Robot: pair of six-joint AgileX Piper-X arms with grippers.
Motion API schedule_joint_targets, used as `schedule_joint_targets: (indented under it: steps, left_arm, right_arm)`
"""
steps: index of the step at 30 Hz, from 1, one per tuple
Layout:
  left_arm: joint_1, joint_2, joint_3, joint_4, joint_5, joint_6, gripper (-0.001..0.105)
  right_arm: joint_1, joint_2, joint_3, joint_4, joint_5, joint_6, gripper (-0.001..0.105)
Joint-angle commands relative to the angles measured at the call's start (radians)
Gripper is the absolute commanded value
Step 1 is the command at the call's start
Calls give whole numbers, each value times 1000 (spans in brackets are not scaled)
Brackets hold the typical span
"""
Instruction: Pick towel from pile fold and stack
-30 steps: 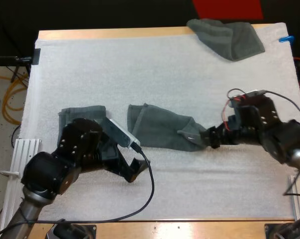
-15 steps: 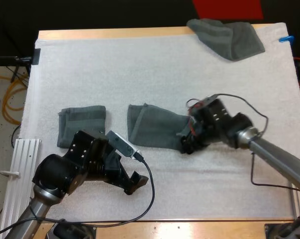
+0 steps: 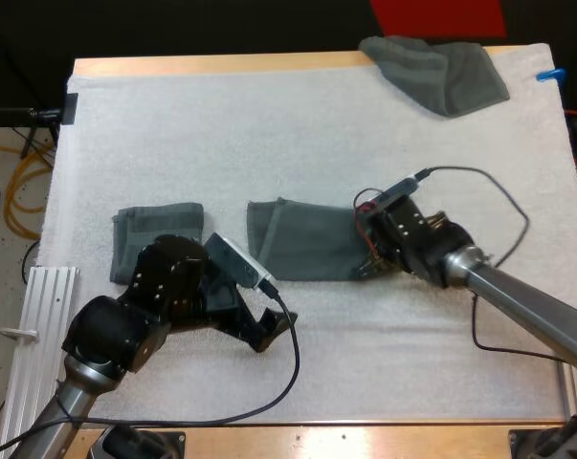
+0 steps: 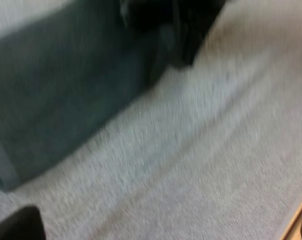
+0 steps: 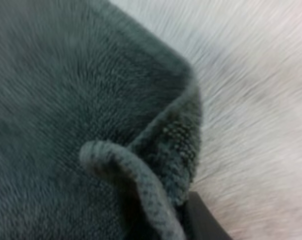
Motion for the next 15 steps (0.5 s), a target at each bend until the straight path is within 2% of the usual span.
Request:
schedule_joint_targets:
  steps: [1, 3, 6, 9, 12, 15]
  left_arm:
    - [-5, -2, -2, -35, 8, -4, 104]
    - [-5, -2, -2, -57, 8, -4, 104]
    - [-5, -2, 3, -45, 36, -23, 104]
    - [-5, -2, 15, -46, 67, -72, 104]
    - [-5, -2, 27, -48, 124, -74, 104]
    - [-5, -2, 28, -48, 142, -74, 104]
  right_arm:
    - [-8, -53, -8, -15, 50, -7, 0]
    - [-26, -140, -8, -22, 133, -14, 0]
    - [-91, -266, -11, -34, 172, -18, 0]
    - [-198, -372, -31, -34, 172, -44, 0]
    - [-291, -451, -62, -34, 172, -84, 0]
    - [-339, -505, -87, -34, 153, -105, 0]
